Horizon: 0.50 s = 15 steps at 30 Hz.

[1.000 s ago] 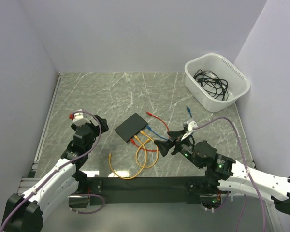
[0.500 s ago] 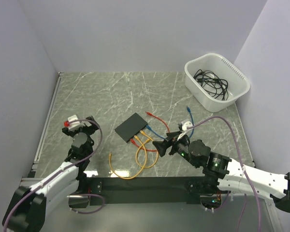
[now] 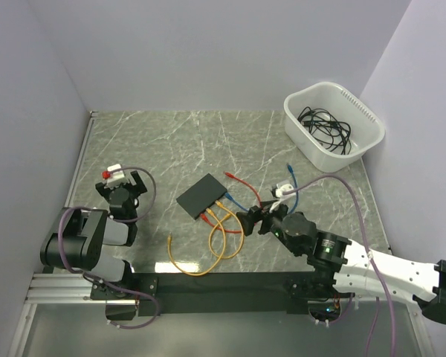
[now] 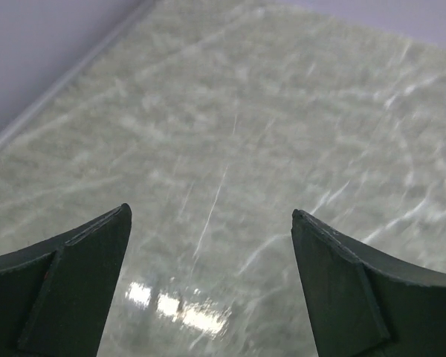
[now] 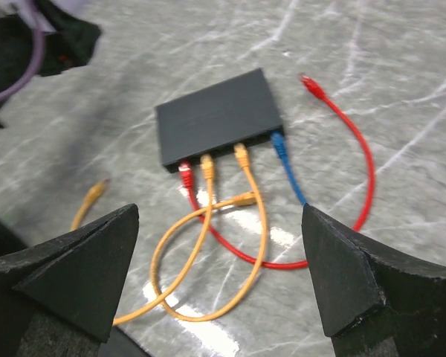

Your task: Insert the plug into the switch port

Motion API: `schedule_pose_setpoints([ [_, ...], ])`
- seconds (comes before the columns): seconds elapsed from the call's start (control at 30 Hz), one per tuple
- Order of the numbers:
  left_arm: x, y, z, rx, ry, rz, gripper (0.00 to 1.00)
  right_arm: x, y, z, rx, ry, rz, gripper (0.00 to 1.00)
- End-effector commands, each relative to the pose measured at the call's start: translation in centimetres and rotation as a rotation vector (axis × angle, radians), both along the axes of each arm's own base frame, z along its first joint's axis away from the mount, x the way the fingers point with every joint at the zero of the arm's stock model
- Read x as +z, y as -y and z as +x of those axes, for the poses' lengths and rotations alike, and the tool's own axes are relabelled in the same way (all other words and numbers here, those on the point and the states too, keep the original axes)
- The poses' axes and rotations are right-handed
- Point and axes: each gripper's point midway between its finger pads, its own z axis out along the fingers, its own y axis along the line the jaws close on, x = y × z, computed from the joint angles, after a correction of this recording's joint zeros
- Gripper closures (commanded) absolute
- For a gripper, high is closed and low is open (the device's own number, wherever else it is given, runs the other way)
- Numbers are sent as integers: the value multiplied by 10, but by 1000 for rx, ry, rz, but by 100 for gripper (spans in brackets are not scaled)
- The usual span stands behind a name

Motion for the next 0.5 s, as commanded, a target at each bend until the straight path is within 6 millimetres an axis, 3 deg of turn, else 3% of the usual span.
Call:
schedule_pose_setpoints([
  [0.0, 40, 13, 15, -106, 154, -33, 9, 20, 9, 19, -137, 5, 1, 4],
  [0.07, 41, 9, 15, -91, 174, -16, 6, 24, 7, 22, -146, 12, 13, 3],
  [0.1, 26, 4, 13, -59, 102, -29, 2, 23, 6, 22, -148, 17, 14, 3],
  [0.17, 36, 1, 21, -41, 131, -44, 2, 30, 10, 28, -177, 60, 22, 3],
  [0.27, 31, 3, 23, -51, 105, -45, 1, 26, 19, 42, -285, 94, 15, 1],
  [0.4, 31, 11, 25, -104, 100, -23, 1, 2, 32, 63, -388, 156, -298, 1],
  [0.47, 32, 11, 25, -105, 104, -22, 1, 0, 35, 69, -401, 147, -301, 0],
])
